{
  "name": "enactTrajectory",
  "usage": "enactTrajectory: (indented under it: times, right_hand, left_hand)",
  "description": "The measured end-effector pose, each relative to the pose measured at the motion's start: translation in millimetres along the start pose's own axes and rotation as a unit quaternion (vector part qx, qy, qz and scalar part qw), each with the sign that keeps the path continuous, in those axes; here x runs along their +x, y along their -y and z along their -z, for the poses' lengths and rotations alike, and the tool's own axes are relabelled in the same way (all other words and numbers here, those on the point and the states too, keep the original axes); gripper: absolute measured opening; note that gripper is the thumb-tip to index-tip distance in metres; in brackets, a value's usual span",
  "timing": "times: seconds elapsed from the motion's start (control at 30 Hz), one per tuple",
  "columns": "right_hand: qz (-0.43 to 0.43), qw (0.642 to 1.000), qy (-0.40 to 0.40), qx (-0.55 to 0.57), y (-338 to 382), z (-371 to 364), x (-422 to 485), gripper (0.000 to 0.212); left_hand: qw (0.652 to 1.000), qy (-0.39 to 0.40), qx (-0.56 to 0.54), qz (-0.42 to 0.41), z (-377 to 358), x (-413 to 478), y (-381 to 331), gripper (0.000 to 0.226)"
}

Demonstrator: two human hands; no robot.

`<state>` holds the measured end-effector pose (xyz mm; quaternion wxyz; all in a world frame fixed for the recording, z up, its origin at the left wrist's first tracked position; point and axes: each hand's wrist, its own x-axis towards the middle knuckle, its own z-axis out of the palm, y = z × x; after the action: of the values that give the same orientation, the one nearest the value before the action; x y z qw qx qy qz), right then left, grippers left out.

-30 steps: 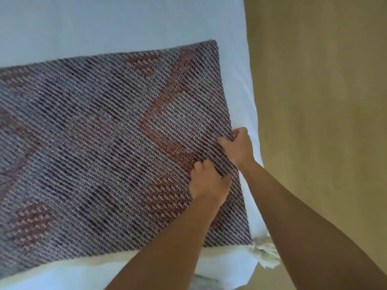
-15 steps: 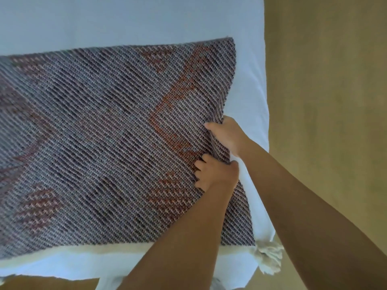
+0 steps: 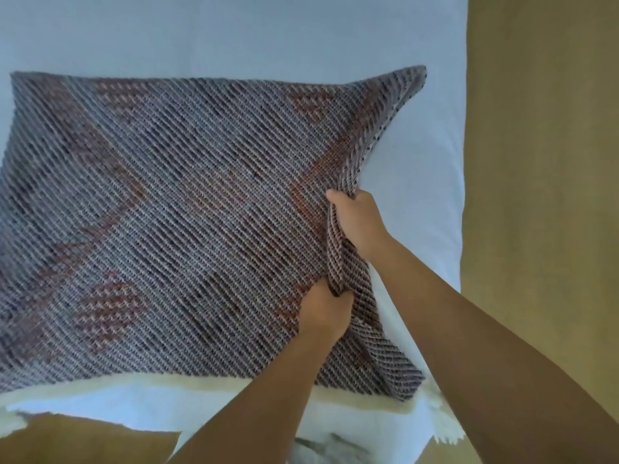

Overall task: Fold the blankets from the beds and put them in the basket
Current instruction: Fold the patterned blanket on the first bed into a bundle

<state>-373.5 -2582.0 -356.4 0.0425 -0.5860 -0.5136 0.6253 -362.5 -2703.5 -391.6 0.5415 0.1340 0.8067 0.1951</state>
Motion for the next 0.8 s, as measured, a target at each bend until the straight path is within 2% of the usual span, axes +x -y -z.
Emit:
enactTrajectory:
  times: [0.03,0.1,0.17,0.27,0.4,0.47,0.63,0.8]
  right_hand:
    - [0.008,1.000,-0.002,-0.008,4,-10,-4,0.037]
    - [0.022,0.999,-0.007,-0.022,8,-30,-9,0.041]
    - [0.043,0.998,-0.026,-0.036,12,-52,-12,0.028]
    - [0.071,0.994,-0.052,-0.066,19,-94,-14,0.037]
    - [0.136,0.983,-0.041,-0.117,36,-169,-26,0.043]
    - [0.152,0.975,-0.033,-0.157,46,-214,-32,0.040]
    - [0.190,0.964,-0.032,-0.184,72,-323,-41,0.041]
    - [0.203,0.954,-0.035,-0.219,92,-420,-34,0.039]
  left_hand:
    - [1.000,-0.005,-0.011,-0.002,5,-3,5,0.023]
    - [0.998,-0.032,-0.057,-0.002,19,-8,16,0.026]
    - [0.992,-0.067,-0.111,0.002,38,-12,31,0.022]
    - [0.981,-0.117,-0.156,-0.010,80,-16,59,0.012]
    - [0.975,-0.143,-0.168,-0.027,148,-20,99,0.012]
    - [0.971,-0.149,-0.182,-0.034,186,-21,118,0.019]
    - [0.970,-0.179,-0.150,-0.062,289,-16,173,0.024]
    - [0.973,-0.202,-0.085,-0.066,386,10,225,0.012]
